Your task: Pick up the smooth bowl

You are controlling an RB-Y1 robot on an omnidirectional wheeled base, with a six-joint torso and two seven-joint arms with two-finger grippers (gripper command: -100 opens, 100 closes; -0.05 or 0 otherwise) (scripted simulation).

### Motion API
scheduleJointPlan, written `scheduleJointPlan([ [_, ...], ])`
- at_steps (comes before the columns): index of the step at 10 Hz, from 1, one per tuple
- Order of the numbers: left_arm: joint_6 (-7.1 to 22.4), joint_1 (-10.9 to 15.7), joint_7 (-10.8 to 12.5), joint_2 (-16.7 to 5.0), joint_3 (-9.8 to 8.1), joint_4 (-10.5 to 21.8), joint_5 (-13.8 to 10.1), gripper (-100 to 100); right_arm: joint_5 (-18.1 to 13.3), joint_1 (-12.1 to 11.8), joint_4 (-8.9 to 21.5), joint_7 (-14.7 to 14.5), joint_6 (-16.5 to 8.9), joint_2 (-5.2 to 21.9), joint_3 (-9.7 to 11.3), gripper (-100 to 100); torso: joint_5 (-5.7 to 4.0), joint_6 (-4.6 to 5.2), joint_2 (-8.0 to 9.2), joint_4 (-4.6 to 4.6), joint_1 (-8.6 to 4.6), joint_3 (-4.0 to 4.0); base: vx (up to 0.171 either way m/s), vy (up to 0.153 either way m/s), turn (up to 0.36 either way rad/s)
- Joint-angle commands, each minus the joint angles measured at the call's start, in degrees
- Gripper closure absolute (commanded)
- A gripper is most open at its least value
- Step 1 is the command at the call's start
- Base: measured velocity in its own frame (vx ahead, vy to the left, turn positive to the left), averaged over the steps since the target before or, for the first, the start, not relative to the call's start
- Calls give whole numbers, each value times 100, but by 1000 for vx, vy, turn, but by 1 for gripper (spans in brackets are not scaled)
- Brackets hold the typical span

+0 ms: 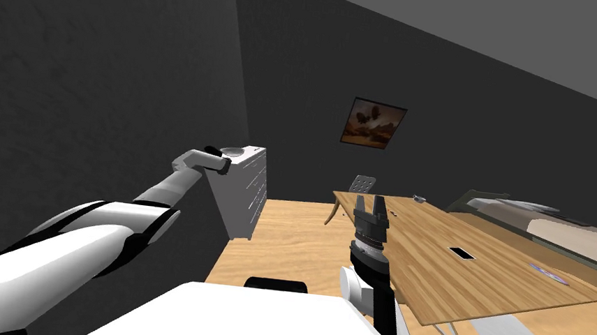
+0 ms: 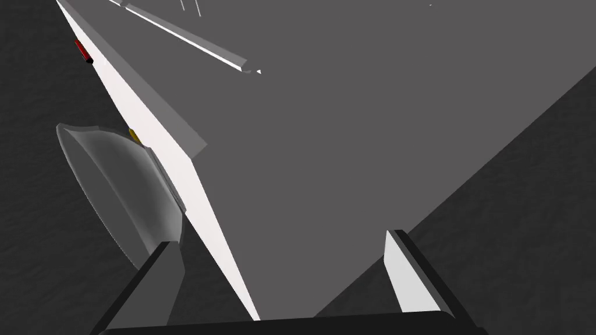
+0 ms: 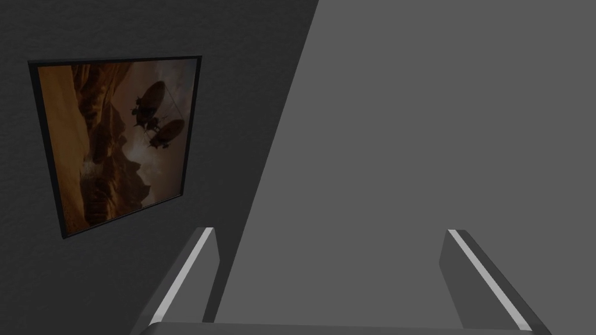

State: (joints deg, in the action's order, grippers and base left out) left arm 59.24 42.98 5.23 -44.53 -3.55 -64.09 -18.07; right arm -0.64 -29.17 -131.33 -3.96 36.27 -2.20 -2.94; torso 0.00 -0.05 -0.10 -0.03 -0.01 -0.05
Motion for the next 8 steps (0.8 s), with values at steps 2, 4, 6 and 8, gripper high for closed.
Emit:
scheduleJointPlan([
  [2, 292, 375, -17, -188, -17, 464, -2, -100, 0, 0, 0, 0, 0, 0, 0, 0, -2, 2, -5, 1, -2, -2, 41, -17, -48],
  [4, 586, 622, -24, -364, -36, 673, 1, -100, 0, 0, 0, 0, 0, 0, 0, 0, 1, 0, -2, -1, 3, -1, 29, -11, -25],
  [6, 822, 902, -33, -532, -55, 988, 8, -100, 0, 0, 0, 0, 0, 0, 0, 0, 0, 0, -7, -1, 1, -4, 53, -10, -46],
  [8, 1100, 1234, -42, -690, -75, 1320, 18, -100, 0, 0, 0, 0, 0, 0, 0, 0, 0, 0, -13, -3, 2, -8, 66, 0, -44],
])
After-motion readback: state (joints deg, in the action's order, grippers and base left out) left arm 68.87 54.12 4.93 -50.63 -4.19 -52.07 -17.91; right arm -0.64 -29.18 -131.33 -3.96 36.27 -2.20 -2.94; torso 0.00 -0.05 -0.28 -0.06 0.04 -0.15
